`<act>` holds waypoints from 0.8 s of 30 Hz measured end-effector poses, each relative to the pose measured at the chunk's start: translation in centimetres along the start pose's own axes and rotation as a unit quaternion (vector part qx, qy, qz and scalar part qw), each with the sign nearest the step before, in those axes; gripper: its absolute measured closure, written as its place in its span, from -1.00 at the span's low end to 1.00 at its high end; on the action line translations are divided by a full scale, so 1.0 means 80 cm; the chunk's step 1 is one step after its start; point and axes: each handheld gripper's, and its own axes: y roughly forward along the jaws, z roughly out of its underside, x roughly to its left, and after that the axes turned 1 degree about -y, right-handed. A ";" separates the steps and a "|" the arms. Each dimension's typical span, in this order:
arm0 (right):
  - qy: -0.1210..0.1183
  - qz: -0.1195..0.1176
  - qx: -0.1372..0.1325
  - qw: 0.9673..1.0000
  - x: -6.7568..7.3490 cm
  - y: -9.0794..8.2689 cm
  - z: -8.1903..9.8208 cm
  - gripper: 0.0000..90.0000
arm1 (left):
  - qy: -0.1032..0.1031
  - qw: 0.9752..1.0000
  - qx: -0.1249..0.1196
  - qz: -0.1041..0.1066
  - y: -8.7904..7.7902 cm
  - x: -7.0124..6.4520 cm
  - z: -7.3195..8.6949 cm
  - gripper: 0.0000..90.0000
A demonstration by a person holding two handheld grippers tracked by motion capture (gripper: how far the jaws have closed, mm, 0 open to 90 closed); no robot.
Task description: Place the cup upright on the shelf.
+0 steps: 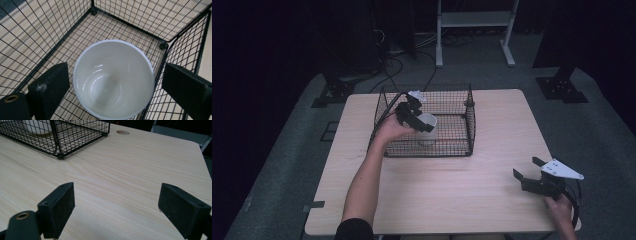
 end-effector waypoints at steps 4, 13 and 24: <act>-0.001 0.000 0.000 1.000 0.000 0.000 0.000 -0.71 | 0.006 1.000 -0.014 -0.009 -0.007 -0.003 -0.001 -0.84; 0.003 0.001 0.000 1.000 0.000 -0.001 0.000 -0.71 | 0.012 0.999 -0.028 -0.017 -0.027 -0.012 -0.003 -0.84; 0.002 0.001 0.000 1.000 0.000 -0.001 0.001 -0.71 | 0.023 0.998 -0.040 -0.031 -0.056 -0.026 0.001 -0.84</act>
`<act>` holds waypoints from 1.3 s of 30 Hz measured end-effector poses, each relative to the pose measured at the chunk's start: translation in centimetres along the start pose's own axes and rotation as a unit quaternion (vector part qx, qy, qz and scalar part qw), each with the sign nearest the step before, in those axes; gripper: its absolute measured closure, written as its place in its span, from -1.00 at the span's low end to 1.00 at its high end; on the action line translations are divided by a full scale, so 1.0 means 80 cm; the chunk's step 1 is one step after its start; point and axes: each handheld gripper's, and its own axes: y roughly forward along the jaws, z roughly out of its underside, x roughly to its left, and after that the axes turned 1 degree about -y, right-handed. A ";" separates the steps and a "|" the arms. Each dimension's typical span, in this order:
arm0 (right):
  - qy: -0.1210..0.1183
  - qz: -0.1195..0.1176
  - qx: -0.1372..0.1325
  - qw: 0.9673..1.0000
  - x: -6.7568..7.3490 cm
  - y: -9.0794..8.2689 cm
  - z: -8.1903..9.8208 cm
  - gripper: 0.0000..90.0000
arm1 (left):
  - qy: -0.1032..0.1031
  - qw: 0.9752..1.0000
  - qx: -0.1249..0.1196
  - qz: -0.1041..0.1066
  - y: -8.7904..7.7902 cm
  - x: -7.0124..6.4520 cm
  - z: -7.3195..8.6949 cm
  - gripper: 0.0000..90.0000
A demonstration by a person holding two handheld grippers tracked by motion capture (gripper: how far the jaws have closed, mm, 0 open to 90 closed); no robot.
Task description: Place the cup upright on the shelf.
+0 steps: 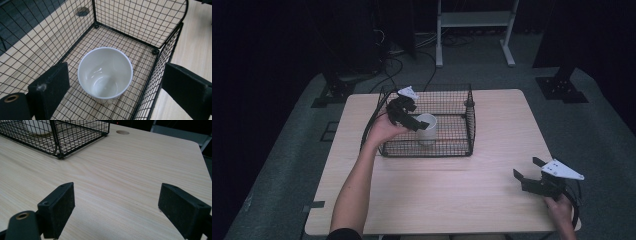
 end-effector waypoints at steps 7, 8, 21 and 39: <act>0.002 -0.001 -0.001 1.000 0.000 0.000 0.000 -0.71 | 0.007 1.000 -0.018 -0.006 -0.019 -0.015 0.003 -0.84; 0.002 -0.001 -0.001 1.000 0.000 0.000 0.000 -0.71 | 0.007 1.000 -0.019 -0.008 -0.021 -0.017 0.004 -0.84; 0.000 0.001 0.002 1.000 0.000 0.000 0.000 -0.71 | 0.002 0.999 -0.030 -0.017 -0.040 -0.040 0.024 -0.84; 0.000 0.002 0.002 1.000 0.000 0.000 0.000 -0.71 | 0.016 0.999 -0.040 -0.018 -0.059 -0.066 0.037 -0.84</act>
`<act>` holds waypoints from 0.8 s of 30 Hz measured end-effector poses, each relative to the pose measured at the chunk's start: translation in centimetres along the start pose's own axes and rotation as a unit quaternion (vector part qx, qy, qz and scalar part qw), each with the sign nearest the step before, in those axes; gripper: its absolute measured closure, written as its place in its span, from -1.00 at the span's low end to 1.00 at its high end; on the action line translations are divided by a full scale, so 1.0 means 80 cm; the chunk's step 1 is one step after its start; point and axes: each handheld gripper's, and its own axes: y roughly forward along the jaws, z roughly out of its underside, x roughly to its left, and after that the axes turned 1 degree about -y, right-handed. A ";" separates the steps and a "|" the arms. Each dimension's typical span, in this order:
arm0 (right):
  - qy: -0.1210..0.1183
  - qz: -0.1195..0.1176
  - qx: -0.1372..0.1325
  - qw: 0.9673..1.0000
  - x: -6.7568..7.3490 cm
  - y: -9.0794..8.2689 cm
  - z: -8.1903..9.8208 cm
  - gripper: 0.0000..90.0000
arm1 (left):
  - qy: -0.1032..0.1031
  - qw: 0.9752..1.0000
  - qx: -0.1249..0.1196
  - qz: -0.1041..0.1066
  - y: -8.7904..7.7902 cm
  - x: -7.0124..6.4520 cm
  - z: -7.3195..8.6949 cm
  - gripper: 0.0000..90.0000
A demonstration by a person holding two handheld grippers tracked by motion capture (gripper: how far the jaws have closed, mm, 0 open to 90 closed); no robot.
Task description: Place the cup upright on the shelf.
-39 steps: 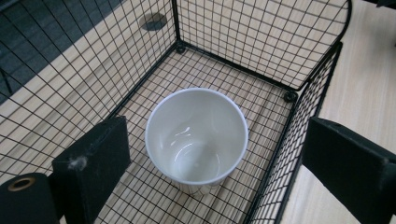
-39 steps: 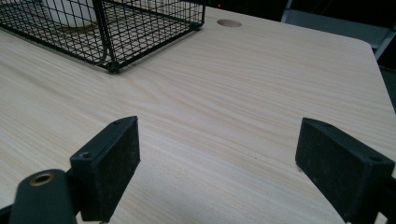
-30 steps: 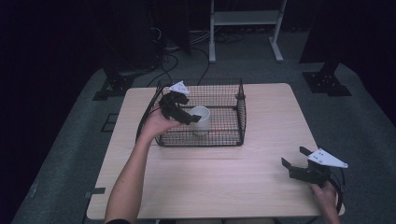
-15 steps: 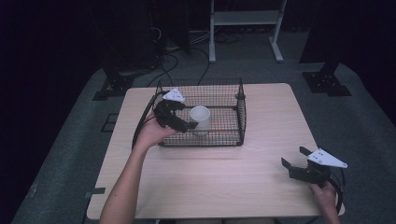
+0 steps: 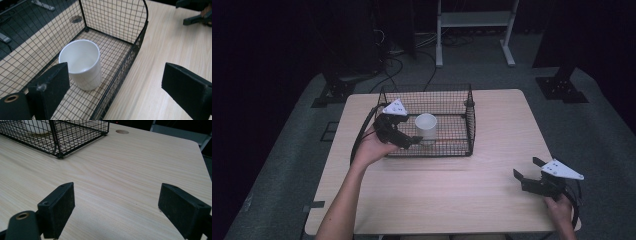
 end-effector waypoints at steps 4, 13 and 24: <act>-0.002 0.000 0.000 1.000 0.000 0.000 0.000 -0.71 | 0.005 1.000 -0.002 -0.001 -0.003 -0.006 0.003 -0.84; -0.001 0.000 0.000 1.000 0.000 0.000 0.000 -0.71 | 0.012 1.000 -0.004 0.003 -0.006 -0.019 0.008 -0.84; -0.001 0.001 0.000 1.000 0.001 0.000 0.000 -0.71 | 0.017 1.000 -0.008 0.009 -0.011 -0.036 0.013 -0.84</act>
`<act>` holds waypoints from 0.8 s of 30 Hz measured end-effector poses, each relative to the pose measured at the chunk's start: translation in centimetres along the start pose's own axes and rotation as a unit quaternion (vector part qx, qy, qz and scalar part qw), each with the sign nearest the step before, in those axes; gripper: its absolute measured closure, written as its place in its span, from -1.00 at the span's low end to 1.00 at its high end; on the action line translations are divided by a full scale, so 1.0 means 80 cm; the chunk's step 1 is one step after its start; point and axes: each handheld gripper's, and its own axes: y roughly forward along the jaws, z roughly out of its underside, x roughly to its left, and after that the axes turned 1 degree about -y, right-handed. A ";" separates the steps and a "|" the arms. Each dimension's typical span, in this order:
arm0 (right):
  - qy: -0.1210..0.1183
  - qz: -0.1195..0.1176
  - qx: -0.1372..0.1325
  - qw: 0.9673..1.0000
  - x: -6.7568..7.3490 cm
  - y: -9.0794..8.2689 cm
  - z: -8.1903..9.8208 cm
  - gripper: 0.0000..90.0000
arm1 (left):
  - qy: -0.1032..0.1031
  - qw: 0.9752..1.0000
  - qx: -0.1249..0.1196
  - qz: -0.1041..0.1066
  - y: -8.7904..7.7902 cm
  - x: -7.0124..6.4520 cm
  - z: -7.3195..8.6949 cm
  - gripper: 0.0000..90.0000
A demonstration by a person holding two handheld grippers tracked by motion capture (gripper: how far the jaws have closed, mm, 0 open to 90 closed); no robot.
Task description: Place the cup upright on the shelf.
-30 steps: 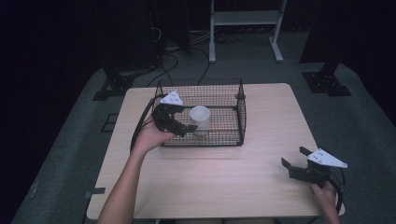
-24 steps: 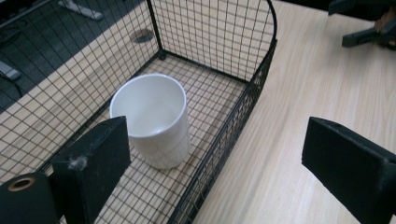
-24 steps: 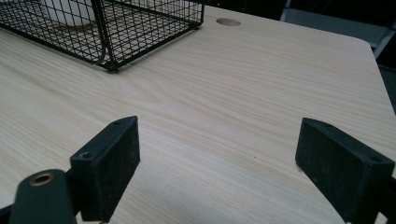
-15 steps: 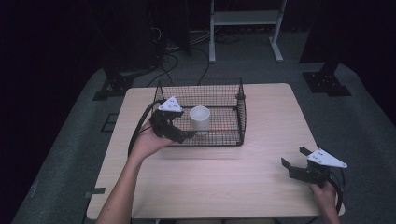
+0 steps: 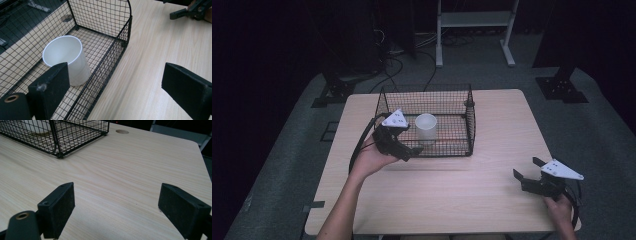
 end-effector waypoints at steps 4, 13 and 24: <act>0.000 0.000 0.000 1.000 0.000 0.000 0.000 -0.71 | -0.001 1.000 -0.002 -0.001 -0.003 -0.003 0.004 -0.84; 0.000 0.001 0.001 1.000 0.000 0.000 0.000 -0.71 | 0.000 1.000 -0.007 0.000 -0.006 -0.011 0.012 -0.84; 0.000 0.001 0.003 1.000 0.000 0.000 0.000 -0.71 | -0.005 1.000 -0.015 0.002 -0.008 -0.020 0.025 -0.84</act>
